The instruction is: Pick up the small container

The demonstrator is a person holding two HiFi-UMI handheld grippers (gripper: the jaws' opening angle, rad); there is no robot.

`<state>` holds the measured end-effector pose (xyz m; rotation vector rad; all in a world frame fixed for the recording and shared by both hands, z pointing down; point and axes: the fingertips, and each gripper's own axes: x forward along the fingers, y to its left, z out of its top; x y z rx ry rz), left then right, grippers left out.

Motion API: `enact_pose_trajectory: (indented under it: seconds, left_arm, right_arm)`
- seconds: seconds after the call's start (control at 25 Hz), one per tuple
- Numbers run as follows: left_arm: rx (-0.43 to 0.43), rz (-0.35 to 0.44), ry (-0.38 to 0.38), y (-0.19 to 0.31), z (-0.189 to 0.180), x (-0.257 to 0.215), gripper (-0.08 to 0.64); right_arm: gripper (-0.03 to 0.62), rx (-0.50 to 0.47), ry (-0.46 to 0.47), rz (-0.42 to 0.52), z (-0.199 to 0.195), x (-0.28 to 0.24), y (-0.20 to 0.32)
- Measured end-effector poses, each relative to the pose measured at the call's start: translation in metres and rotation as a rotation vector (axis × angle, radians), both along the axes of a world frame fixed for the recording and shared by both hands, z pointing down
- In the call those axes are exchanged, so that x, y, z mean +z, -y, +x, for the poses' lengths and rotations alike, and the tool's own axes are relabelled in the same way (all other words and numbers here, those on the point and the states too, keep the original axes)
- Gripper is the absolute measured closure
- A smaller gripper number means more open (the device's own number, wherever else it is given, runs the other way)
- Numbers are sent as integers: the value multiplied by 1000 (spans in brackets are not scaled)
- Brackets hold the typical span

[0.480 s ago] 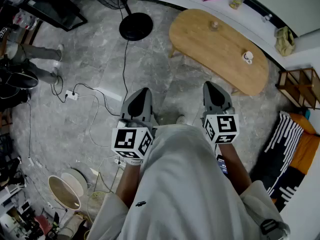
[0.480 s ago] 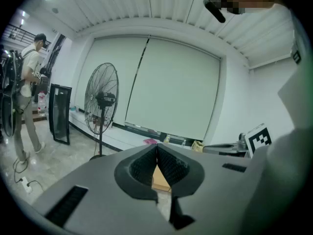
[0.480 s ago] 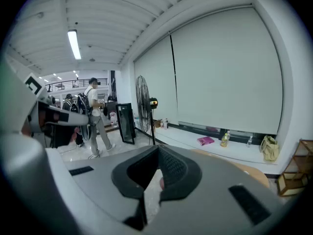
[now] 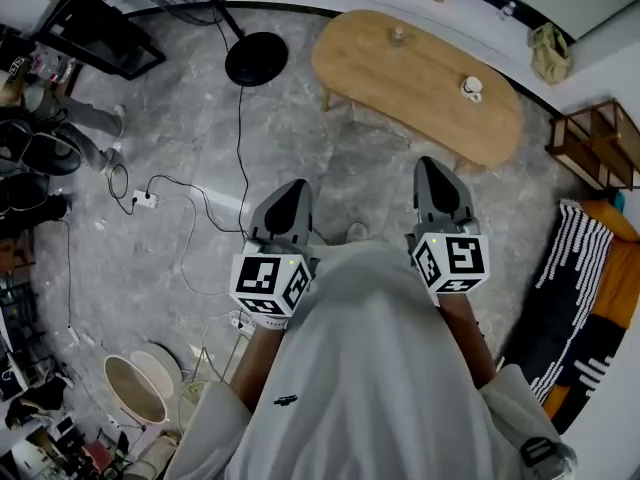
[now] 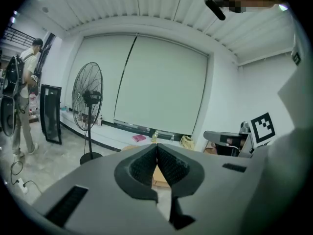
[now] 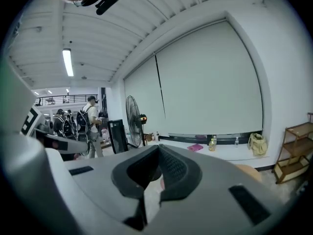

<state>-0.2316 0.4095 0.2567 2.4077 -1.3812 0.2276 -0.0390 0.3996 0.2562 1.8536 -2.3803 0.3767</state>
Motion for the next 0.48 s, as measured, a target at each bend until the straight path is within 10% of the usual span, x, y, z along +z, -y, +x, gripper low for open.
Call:
enact_pose_trajectory:
  seconds: [0.48]
  left_arm:
    - [11,26,48,-14,40,-14,540]
  right_arm:
    - [586,-34,42,-50,35,20,-8]
